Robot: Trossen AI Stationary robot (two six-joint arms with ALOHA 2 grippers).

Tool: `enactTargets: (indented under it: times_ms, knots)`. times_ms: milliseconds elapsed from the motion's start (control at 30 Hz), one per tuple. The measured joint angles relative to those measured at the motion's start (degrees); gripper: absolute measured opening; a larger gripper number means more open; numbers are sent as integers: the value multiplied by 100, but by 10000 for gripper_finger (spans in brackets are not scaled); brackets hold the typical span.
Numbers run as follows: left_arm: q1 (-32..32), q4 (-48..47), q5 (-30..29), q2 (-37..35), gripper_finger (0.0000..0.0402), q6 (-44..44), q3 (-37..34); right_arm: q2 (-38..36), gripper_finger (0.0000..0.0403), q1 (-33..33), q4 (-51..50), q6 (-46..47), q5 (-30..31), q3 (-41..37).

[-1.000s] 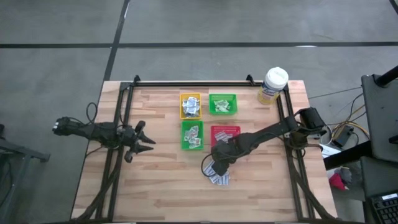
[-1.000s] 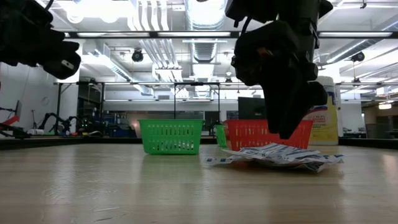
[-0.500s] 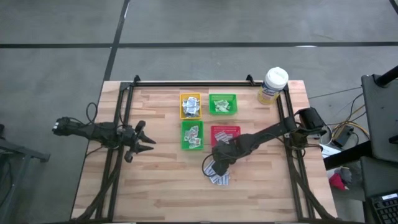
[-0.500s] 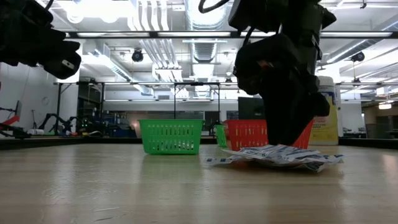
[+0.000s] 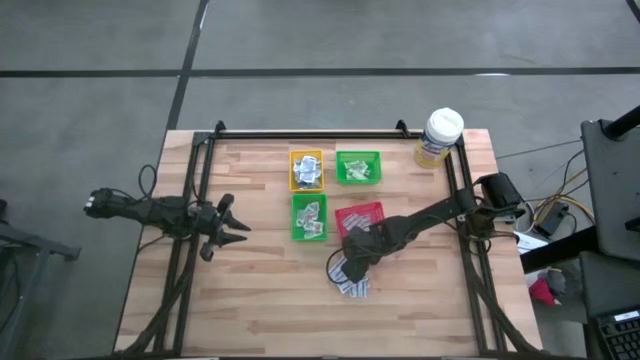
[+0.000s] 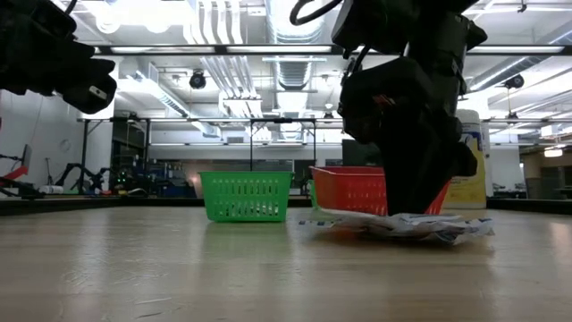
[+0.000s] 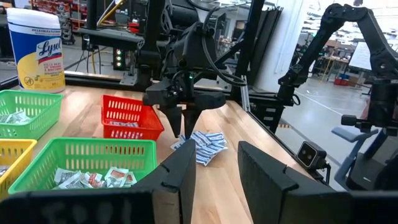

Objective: Pick & Place First Aid Supplies
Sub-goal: Put the blue bandage pack into the red bin

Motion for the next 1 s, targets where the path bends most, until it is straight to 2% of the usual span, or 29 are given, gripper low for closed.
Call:
enactTargets:
  times_ms: [900, 1000]
  knots:
    - [0, 0, 0, 0, 115, 9, -4, -28, 12, 0, 52, -186, -20, 127]
    - [0, 0, 0, 0, 115, 9, -4, -31, 9, 0, 57, -234, -17, 170]
